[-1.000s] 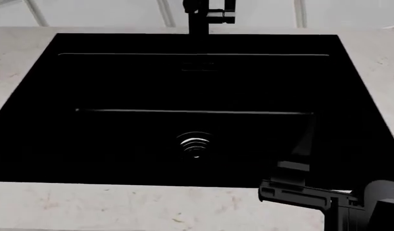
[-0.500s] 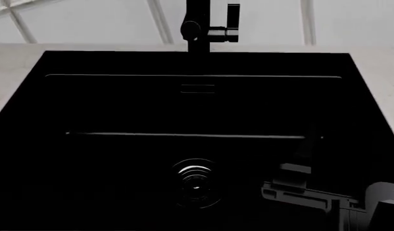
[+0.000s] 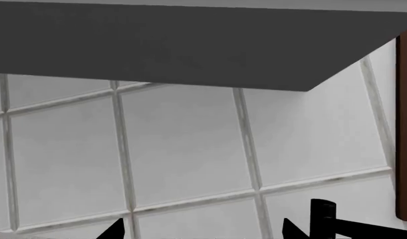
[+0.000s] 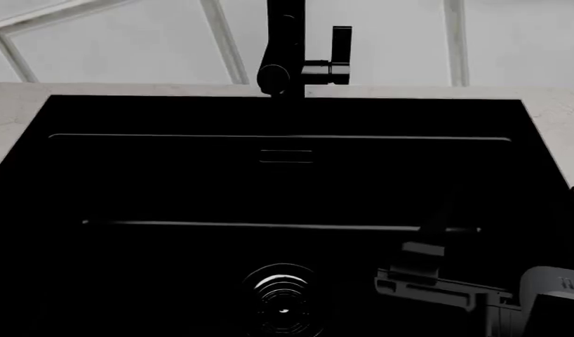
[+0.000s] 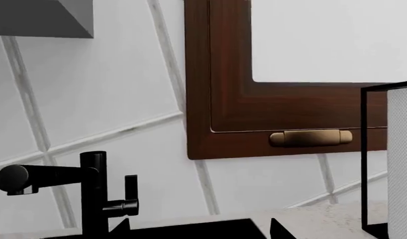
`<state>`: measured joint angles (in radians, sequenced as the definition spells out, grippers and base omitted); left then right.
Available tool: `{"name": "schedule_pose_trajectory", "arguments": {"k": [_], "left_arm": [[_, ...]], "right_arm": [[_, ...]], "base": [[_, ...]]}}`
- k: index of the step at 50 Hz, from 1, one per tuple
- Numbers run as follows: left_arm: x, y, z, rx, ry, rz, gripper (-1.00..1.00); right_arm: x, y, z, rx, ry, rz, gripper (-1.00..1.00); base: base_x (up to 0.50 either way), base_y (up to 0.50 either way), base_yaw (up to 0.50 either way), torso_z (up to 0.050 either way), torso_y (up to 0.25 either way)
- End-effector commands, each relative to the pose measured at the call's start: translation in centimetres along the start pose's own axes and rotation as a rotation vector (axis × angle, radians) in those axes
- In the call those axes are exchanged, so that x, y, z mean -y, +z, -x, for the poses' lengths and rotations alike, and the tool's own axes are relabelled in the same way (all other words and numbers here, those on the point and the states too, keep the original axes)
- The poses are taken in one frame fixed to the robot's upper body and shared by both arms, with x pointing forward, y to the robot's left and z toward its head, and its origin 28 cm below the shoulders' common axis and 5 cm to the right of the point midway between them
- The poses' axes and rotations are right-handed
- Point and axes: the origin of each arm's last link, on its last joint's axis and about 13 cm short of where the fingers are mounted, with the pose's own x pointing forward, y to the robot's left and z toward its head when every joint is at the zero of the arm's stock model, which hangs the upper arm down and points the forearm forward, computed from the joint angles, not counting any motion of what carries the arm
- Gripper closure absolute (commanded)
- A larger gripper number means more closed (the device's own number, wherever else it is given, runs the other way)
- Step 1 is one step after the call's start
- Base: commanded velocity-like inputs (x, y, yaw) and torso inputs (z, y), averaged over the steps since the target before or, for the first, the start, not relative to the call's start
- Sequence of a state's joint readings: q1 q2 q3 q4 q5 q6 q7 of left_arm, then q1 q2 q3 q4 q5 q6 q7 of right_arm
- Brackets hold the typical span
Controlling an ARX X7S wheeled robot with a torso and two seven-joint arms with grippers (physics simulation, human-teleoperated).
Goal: Turn the sink spout to the right.
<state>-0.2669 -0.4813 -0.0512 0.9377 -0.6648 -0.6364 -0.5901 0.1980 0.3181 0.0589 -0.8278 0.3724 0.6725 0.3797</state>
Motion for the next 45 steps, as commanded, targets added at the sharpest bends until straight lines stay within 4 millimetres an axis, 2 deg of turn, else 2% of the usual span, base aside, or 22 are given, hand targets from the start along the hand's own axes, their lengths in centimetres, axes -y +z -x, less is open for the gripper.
{"name": "schedule_pose_trajectory", "arguments": {"k": [1, 18, 19, 29, 45], "left_arm": [[0.1, -0.1, 0.0, -0.004, -0.002, 0.001, -1.0], [0.1, -0.2, 0.1, 0.003, -0.02, 0.015, -1.0], [0.1, -0.3, 0.1, 0.002, -0.018, 0.014, -1.0], [0.4, -0.5, 0.2, -0.01, -0.041, 0.001, -1.0], [0.4, -0.4, 0.1, -0.01, -0.048, 0.005, -1.0]], "right_arm": [[0.0, 0.0, 0.1, -0.003, 0.004, 0.002, -1.0], [-0.2, -0.3, -0.1, -0.02, 0.004, -0.004, -1.0], [-0.4, -0.1, -0.2, -0.028, 0.029, -0.052, -1.0], [-2.0, 1.4, -1.8, -0.036, 0.035, -0.028, -1.0], [-5.3, 2.4, -3.4, -0.052, 0.142, -0.062, -1.0]], "base": [[0.0, 0.0, 0.0, 0.0, 0.0], [0.0, 0.0, 0.0, 0.0, 0.0], [0.0, 0.0, 0.0, 0.0, 0.0], [0.0, 0.0, 0.0, 0.0, 0.0], [0.0, 0.0, 0.0, 0.0, 0.0]]}}
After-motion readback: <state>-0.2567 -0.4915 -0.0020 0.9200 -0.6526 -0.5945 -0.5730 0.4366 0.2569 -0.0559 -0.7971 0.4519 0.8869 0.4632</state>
